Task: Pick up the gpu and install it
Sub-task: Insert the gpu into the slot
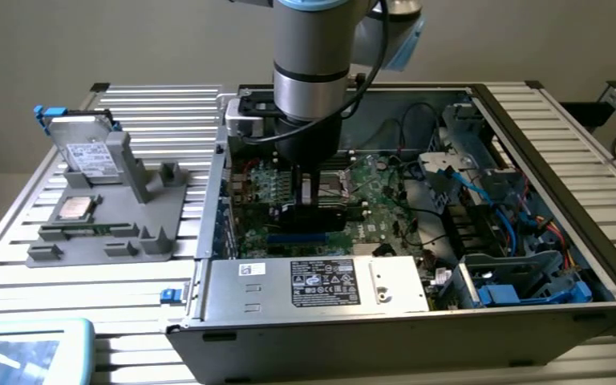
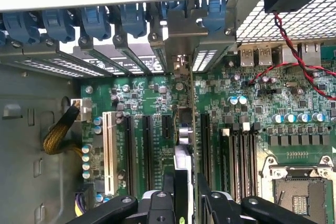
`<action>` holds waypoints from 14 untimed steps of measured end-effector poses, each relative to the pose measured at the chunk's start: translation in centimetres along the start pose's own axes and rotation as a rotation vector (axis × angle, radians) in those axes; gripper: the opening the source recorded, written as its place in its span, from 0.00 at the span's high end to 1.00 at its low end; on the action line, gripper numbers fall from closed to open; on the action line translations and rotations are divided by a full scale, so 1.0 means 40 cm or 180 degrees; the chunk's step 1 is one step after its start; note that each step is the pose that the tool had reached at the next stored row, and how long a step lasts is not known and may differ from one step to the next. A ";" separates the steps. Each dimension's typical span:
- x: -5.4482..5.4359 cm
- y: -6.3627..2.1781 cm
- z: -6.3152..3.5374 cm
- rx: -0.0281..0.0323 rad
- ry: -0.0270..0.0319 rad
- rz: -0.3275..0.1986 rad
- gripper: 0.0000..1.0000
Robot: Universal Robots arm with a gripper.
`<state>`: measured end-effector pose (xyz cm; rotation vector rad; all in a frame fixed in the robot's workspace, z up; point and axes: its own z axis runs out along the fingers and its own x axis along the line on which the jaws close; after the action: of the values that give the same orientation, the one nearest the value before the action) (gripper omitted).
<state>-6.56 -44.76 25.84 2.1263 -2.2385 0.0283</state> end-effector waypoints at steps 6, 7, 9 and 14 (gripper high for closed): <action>-0.004 0.000 0.002 0.0004 0.0006 -0.0065 0.73; -0.004 0.000 0.002 0.0004 0.0006 -0.0078 0.73; -0.004 0.000 0.003 0.0006 0.0011 -0.0094 0.73; -0.005 0.000 0.008 0.0008 0.0031 -0.0123 0.73</action>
<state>-6.56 -44.59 25.50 2.1650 -2.1927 0.0398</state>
